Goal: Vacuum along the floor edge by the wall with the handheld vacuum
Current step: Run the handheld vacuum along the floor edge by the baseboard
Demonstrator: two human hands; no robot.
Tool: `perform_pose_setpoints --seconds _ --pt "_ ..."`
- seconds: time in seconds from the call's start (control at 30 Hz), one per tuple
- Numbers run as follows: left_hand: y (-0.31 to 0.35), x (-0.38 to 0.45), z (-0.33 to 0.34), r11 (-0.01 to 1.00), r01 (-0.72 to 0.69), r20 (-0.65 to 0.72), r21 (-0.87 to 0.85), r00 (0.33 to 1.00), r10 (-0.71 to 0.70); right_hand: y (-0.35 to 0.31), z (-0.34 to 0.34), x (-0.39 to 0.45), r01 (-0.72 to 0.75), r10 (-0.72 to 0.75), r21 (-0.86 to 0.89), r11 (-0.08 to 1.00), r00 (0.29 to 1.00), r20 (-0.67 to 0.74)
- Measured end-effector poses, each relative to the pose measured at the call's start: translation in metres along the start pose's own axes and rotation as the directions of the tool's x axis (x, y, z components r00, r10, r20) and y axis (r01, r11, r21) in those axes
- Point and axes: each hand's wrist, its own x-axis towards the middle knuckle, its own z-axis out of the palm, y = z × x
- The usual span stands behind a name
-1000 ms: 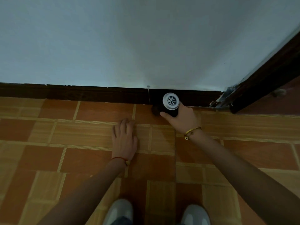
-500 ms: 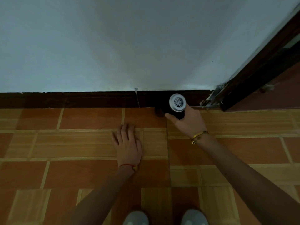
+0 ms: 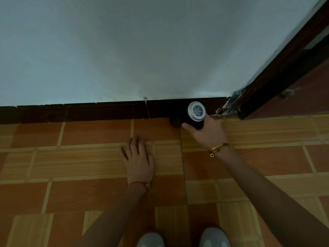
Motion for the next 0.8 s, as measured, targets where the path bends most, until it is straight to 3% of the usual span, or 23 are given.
perform_pose_setpoints --seconds 0.27,0.47,0.67,0.8 --pt "-0.001 0.0 0.003 1.0 -0.009 -0.018 0.012 1.0 0.009 -0.004 0.01 -0.002 0.042 -0.043 0.024 0.999 0.998 0.049" --pt "-0.001 0.0 0.003 1.0 -0.007 -0.01 0.008 1.0 0.007 0.031 -0.015 -0.009 -0.088 0.091 0.029 0.996 0.983 -0.156" --pt "0.001 -0.001 0.0 1.0 -0.005 -0.009 0.009 1.0 0.005 0.023 -0.008 -0.014 -0.028 0.028 0.004 1.0 0.992 -0.121" --pt "0.002 -0.001 -0.002 1.0 -0.007 -0.011 0.022 1.0 0.008 0.036 -0.022 -0.015 -0.138 0.121 -0.057 0.989 0.966 -0.23"
